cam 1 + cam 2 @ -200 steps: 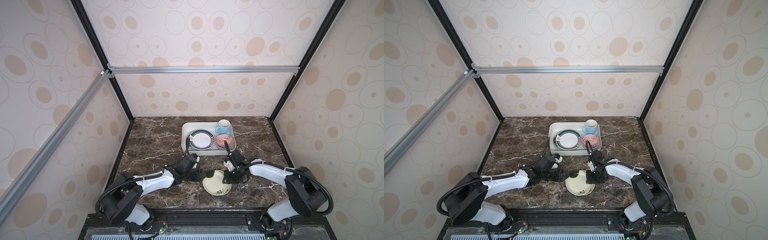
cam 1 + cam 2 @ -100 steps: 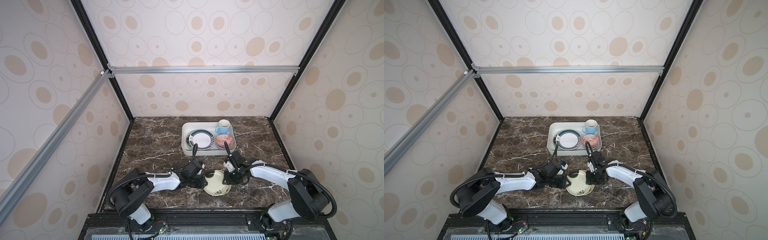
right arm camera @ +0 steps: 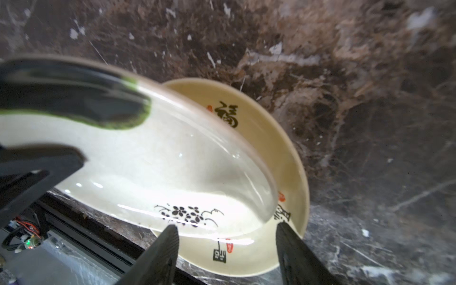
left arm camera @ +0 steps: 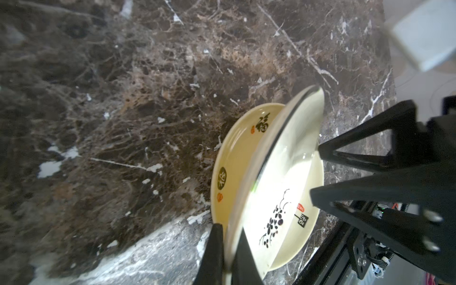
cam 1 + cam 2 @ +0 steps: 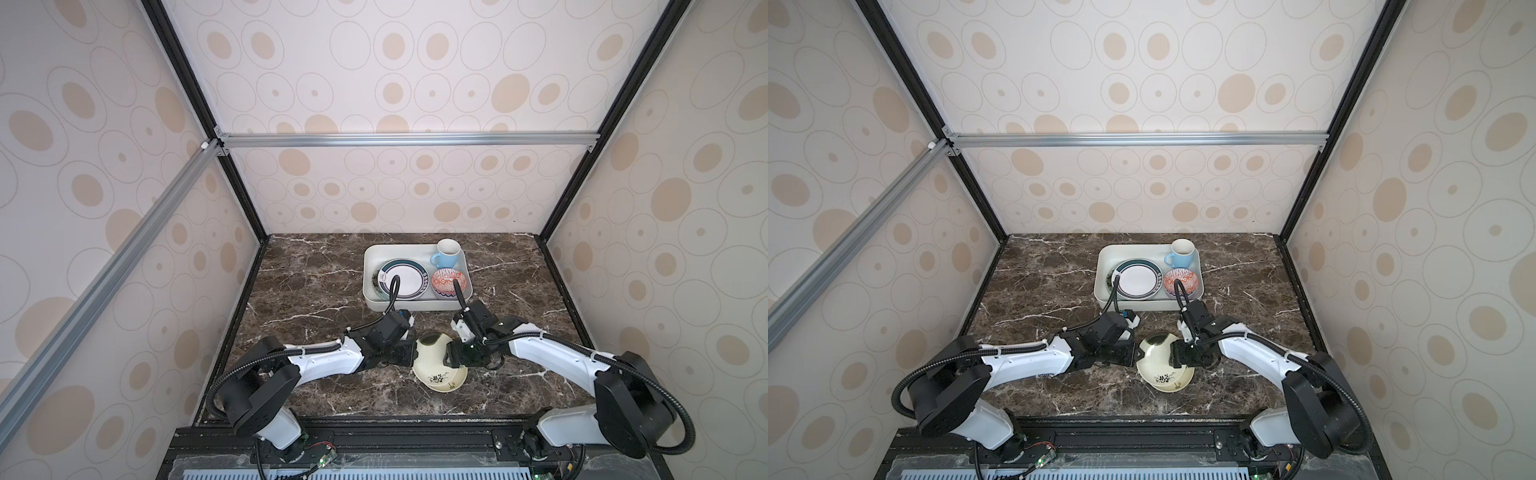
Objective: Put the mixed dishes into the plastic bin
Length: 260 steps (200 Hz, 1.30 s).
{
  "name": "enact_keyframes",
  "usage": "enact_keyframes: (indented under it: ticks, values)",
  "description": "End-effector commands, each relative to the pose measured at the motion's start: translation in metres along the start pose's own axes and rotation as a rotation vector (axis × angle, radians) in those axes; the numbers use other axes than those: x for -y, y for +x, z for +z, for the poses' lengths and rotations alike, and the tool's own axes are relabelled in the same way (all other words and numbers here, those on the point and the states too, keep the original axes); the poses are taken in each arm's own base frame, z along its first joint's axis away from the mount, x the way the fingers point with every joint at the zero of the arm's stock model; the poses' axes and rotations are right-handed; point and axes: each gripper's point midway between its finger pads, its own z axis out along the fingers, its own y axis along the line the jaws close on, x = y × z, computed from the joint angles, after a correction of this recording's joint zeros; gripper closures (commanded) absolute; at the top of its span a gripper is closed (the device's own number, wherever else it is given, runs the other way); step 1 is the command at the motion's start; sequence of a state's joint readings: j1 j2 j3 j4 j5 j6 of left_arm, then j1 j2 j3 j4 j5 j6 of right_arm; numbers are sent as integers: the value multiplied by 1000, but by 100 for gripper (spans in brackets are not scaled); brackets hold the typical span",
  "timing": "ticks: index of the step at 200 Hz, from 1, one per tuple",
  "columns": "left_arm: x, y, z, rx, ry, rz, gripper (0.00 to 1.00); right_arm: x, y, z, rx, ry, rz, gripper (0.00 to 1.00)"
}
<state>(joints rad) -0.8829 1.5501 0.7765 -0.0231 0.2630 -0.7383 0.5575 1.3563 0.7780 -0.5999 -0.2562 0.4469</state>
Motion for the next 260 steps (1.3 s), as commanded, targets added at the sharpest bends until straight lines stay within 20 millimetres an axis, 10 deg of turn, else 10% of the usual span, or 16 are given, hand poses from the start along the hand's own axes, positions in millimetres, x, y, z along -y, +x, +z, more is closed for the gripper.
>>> enact_keyframes:
  ticks: [1,71,146,210,260]
  values:
    - [-4,-1,-6,-15,-62,47,98,-2,-4,-14,24,21,-23,32]
    - [8,-25,-17,10,-55,87,100,-3,-10,-35,69,38,-50,26]
    - [17,-96,-64,123,-11,98,100,-2,-23,-68,138,41,-63,3]
    - [-28,-186,-114,266,-48,26,100,-13,-44,-100,215,37,-91,0]
    - [-73,-243,-113,315,-45,-69,100,-18,-53,-112,238,38,-119,0]
